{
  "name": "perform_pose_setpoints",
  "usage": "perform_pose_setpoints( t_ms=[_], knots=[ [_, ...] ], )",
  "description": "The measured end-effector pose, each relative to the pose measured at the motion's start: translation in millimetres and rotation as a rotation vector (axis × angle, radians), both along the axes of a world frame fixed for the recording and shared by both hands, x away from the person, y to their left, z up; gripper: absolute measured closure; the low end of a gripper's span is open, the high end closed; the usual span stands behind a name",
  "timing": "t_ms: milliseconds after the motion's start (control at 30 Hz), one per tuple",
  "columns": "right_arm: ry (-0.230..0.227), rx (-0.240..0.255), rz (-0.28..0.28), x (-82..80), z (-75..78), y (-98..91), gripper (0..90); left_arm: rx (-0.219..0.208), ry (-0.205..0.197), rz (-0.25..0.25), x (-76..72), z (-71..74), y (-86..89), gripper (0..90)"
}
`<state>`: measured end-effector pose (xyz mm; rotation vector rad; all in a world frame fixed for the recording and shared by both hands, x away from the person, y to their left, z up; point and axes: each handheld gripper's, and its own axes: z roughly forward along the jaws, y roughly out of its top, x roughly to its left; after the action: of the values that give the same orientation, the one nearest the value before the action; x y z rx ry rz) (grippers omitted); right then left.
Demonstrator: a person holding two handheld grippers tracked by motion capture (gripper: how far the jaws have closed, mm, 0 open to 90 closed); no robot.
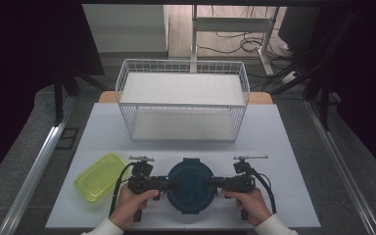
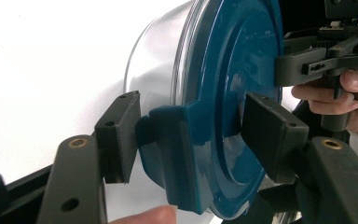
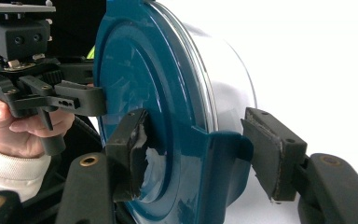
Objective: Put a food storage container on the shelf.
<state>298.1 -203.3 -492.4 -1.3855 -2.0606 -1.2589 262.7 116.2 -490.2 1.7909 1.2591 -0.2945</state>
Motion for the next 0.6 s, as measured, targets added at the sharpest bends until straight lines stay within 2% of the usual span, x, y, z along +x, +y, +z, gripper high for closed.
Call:
perform_pose_setpoints(
  t_ms=[400, 600],
  knots=[
    [-0.011, 0.003, -0.015, 0.4, 2.6, -0.3, 41.7, 0.005, 0.009, -0.006, 0.6, 1.1, -1.2, 39.4],
    [-0.027, 0.003, -0.019, 1.0, 5.3, -2.0, 41.8, 0.003, -0.005, -0.014, 2.3, 3.0, -2.4, 39.5]
  ],
)
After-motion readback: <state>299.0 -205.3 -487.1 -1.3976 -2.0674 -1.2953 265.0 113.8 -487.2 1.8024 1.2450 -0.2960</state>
